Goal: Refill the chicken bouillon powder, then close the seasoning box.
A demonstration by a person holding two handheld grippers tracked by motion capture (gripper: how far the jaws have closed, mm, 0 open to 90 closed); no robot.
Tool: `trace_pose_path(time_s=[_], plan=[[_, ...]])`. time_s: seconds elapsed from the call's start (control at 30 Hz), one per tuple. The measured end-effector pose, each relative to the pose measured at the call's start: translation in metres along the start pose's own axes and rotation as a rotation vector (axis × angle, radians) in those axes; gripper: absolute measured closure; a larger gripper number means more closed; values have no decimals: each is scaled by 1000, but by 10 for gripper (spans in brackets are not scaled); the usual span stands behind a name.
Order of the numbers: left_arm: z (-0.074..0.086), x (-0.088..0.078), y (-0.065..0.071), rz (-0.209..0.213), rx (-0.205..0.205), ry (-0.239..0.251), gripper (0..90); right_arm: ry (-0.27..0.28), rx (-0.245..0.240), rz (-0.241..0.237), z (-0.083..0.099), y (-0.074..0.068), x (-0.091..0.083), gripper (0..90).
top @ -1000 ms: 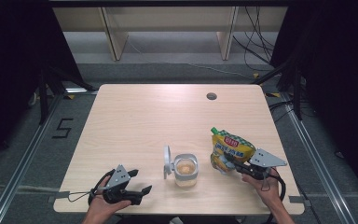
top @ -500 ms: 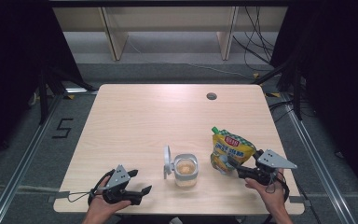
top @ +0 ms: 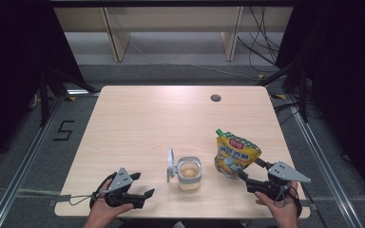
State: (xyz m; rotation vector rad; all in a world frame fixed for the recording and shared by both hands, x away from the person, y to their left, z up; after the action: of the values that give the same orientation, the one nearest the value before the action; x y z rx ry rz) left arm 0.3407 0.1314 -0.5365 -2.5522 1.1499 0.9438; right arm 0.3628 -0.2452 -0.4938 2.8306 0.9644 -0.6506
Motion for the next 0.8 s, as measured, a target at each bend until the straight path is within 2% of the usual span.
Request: trace_pose_path(time_s=[0.03, 0.1, 0.13, 0.17, 0.2, 0.23, 0.27, 0.3, 0.33, 0.37, 0.47, 0.57, 0.63, 0.67, 0.7, 0.77, 0.8], plan=[[0, 0, 0, 1, -2, 1, 208, 13, 5, -12, 1, 0, -1, 236], [-1, 0, 1, 0, 3, 3, 208, -19, 31, -2, 6, -1, -5, 212], [0, 0, 1, 1, -8, 2, 208, -14, 17, -1, 7, 0, -5, 206], [0, 0, 1, -3, -17, -2, 208, -35, 37, 3, 9, -1, -7, 197], [0, 0, 0, -5, -16, -4, 208, -53, 32, 7, 12, -2, -8, 178], [0, 0, 1, 0, -16, 1, 208, -48, 23, 5, 12, -2, -8, 168], [-1, 0, 0, -1, 0, 0, 208, -53, 30, -18, 14, -4, -8, 164], [0, 0, 0, -3, 2, -2, 208, -76, 52, -17, 17, -8, -10, 160], [0, 0, 0, -4, 7, -4, 208, -72, 46, -34, 18, -9, -9, 155], [0, 0, -1, -4, 8, -4, 208, -102, 42, -24, 20, -10, -11, 155], [0, 0, 0, -4, 6, -4, 208, -137, 54, -25, 26, -16, -13, 155], [-1, 2, 1, 2, 6, 6, 208, -172, 11, -19, 30, -20, -13, 156], [-2, 2, 1, 2, 7, 0, 208, -198, 24, -28, 34, -26, -13, 158], [-2, 2, 1, 2, 7, -1, 208, -210, 5, -30, 36, -26, -13, 158], [-1, 2, 1, 3, 6, 2, 208, -222, -2, -20, 37, -26, -13, 158], [0, 1, 0, 0, 8, -3, 208, -245, -3, -30, 39, -31, -15, 158], [0, 1, 0, -2, 5, 3, 208, -247, -18, -32, 40, -32, -14, 158]])
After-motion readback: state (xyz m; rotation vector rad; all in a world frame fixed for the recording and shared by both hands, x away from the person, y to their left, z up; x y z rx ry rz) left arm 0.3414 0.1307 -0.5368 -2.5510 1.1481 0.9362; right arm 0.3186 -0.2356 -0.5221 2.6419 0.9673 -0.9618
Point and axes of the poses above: each handheld gripper's, and its own axes: x roughly forward along the jaws, z roughly out of its underside, y roughly to its right, the point moved 7 cm from there along x, roughly forward along the jaws, and after that the axes turned 7 degrees about -y, right-handed, at the moved point
